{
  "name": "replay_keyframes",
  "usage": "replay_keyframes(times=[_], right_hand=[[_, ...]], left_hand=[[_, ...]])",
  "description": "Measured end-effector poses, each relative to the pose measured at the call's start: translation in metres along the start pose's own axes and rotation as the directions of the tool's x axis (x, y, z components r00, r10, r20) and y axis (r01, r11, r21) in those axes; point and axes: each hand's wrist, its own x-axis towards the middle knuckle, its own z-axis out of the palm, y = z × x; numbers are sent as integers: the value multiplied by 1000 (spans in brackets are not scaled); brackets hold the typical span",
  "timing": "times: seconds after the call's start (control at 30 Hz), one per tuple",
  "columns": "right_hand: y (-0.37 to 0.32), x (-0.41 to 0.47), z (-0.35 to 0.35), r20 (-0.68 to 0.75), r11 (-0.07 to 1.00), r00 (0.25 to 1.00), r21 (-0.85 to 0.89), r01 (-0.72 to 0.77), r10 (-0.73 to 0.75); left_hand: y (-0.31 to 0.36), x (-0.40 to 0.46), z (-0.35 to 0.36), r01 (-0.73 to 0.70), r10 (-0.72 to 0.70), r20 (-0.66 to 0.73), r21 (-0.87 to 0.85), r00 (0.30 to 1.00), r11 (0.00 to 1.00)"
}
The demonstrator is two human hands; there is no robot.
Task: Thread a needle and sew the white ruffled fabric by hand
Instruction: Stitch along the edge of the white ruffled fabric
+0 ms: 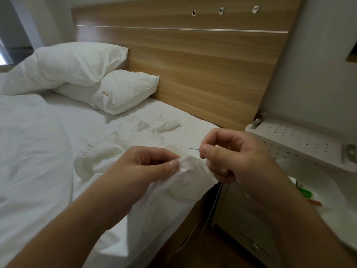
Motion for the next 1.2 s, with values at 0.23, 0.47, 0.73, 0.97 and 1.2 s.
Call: replay_keyframes(times=[0.23,0.47,0.73,0.97,1.2], right_hand=[[0,-1,14,-2,984,1000,-177,-3,3],[6,2,14,-4,972,1000,-232,-26,25],[8,3,14,-27,953,1000,-304,-7,-2],[9,3,14,-39,945,999,-328,-12,-1],[11,3,18,-68,918,997,-397,10,-40]], left_hand=[[1,1,-4,4,-4,30,0,1000,1000],[3,0,-3,-13,12,18,69,1000,998],[5,-1,-2,-15,46,-103,276,994,961],[5,-2,1,-77,139,-129,401,982,913],[3,0,0,-126,189,-108,426,976,896]])
